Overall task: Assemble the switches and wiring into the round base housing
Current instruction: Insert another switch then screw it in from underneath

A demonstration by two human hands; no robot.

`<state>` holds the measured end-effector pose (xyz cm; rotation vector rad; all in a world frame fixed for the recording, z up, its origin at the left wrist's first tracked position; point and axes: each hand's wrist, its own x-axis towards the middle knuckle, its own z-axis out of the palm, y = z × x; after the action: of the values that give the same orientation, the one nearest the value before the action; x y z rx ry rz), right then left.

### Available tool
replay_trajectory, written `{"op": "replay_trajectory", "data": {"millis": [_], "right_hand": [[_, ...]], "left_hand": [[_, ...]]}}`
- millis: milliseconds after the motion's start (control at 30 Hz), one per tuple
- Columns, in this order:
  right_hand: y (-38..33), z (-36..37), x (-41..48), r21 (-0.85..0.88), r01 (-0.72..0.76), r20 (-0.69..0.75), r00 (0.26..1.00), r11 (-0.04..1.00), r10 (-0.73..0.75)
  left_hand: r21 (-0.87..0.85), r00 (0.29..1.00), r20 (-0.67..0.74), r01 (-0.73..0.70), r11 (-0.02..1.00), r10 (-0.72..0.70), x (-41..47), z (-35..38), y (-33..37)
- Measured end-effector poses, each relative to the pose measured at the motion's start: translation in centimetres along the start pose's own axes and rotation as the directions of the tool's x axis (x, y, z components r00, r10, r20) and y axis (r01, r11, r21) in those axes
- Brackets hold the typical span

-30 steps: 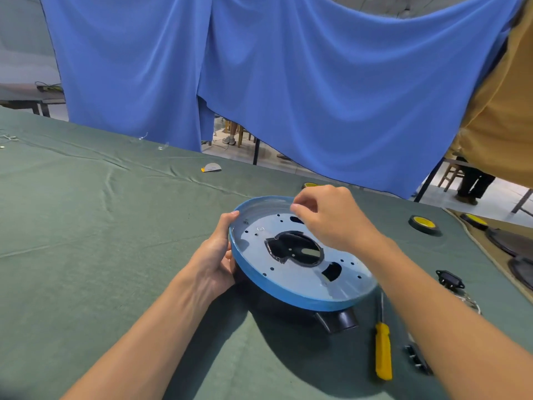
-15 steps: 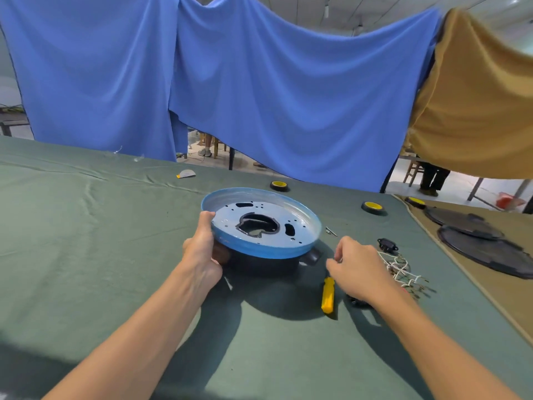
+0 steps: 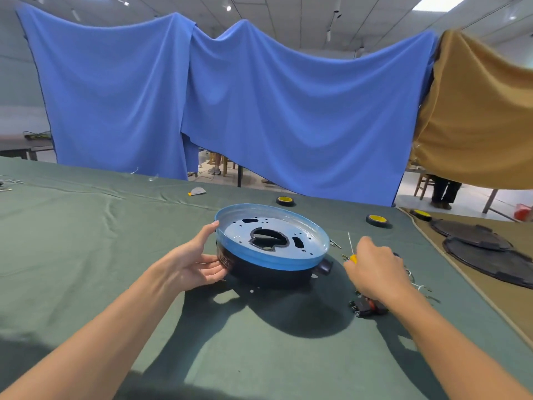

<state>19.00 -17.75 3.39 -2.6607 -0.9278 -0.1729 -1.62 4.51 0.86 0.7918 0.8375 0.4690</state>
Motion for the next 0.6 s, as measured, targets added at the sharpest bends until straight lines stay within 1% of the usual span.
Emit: {"op": "replay_trajectory", "data": {"millis": [67, 133, 233, 300, 400, 433, 467, 533, 567, 600], "right_hand": [[0.1, -0.5, 0.9, 0.109, 0.006, -0.057, 0.998, 0.994, 0.000], [-0.2, -0.7, 1.7, 0.207, 0.056, -0.092, 0.995, 0.977, -0.037], [-1.4, -0.8, 2.6, 0.385, 0.130, -0.106, 0.990, 0.914, -0.096], [-2.2, -0.9, 3.2, 0.442, 0.172, -0.134, 0.983, 0.880, -0.125], [-3.4, -0.9, 4.2, 0.510, 0.259, -0.224, 0.961, 0.820, -0.164], [-3.9, -0.9, 4.6, 0.556, 0.274, -0.239, 0.957, 0.785, -0.165], [-4.4, -0.9, 4.9, 0.626, 0.278, -0.236, 0.958, 0.728, -0.163], [-5.4, -0.8, 5.6, 0.786, 0.267, -0.216, 0.964, 0.558, -0.158], [-6.1, -0.6, 6.0, 0.844, 0.256, -0.210, 0.966, 0.472, -0.149], [-6.8, -0.5, 6.5, 0.878, 0.251, -0.211, 0.967, 0.407, -0.142]], "left_hand": [[0.047, 1.000, -0.009, -0.023, 0.999, 0.024, 0.2, 0.2, 0.1], [0.110, 0.999, -0.024, -0.044, 0.993, 0.047, 0.7, 0.7, -0.1], [0.152, 0.999, 0.002, -0.042, 0.987, 0.042, 1.7, 1.0, -0.3], [0.163, 0.999, 0.032, -0.020, 0.986, 0.015, 2.4, 0.9, -0.1], [0.187, 0.995, 0.089, 0.021, 0.982, -0.039, 3.4, 0.6, 0.7], [0.200, 0.992, 0.111, 0.036, 0.979, -0.059, 3.7, 0.6, 1.0], [0.215, 0.989, 0.127, 0.047, 0.975, -0.076, 4.1, 0.6, 1.3], [0.222, 0.983, 0.153, 0.061, 0.973, -0.096, 4.8, 0.8, 1.8], [0.210, 0.980, 0.170, 0.066, 0.976, -0.103, 5.1, 0.9, 2.0], [0.192, 0.976, 0.188, 0.071, 0.979, -0.108, 5.5, 1.0, 2.2]]}}
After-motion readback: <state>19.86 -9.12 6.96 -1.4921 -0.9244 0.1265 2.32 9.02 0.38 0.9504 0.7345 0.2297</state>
